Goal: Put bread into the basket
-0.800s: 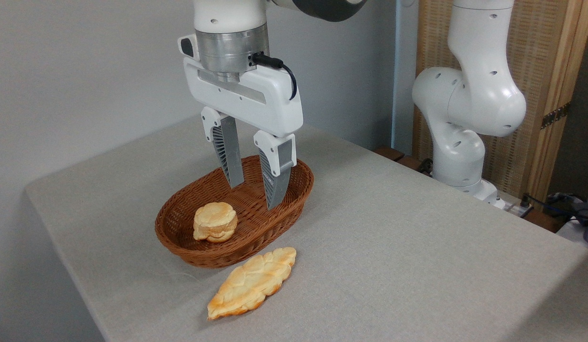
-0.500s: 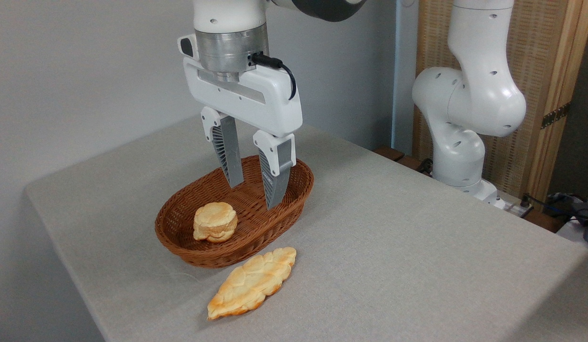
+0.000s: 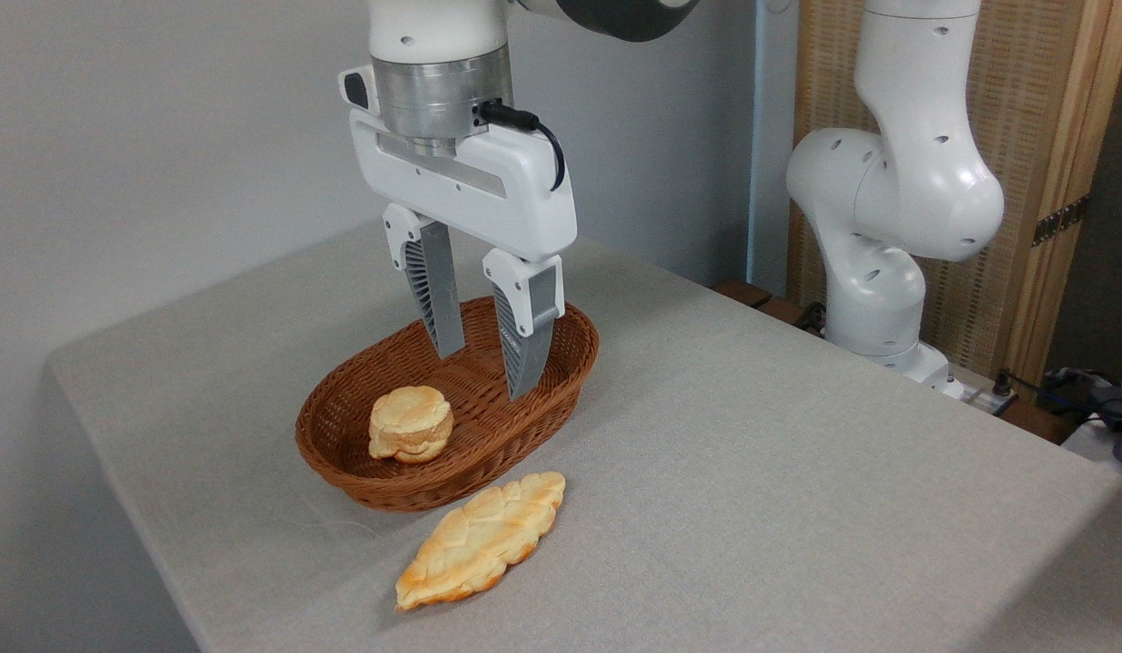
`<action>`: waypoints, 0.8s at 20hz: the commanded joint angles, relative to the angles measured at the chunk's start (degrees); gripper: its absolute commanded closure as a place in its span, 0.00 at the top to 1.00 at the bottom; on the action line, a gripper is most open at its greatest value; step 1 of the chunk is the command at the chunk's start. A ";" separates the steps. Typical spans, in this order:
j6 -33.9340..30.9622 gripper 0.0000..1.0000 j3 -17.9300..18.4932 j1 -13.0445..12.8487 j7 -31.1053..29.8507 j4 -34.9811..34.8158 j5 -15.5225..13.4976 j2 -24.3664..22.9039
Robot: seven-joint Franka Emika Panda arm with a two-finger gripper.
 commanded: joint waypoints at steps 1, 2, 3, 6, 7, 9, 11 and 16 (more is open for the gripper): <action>-0.39 1.00 0.57 -0.51 -0.59 0.79 0.14 0.09; -0.39 1.00 0.57 -0.51 -0.68 0.71 -0.29 0.01; -0.13 1.00 0.66 -0.42 -0.76 0.71 -1.08 0.01; 0.66 1.00 1.44 -0.42 -0.76 0.71 -1.44 -0.17; 1.18 1.00 1.62 -0.42 -0.77 0.62 -1.44 -0.17; 3.11 1.00 1.89 -0.33 -1.12 0.27 -1.53 -0.08; 5.40 1.00 1.98 -0.33 -1.29 -0.26 -1.53 0.27; 12.51 1.00 3.03 -0.33 -1.29 -3.59 -1.53 1.59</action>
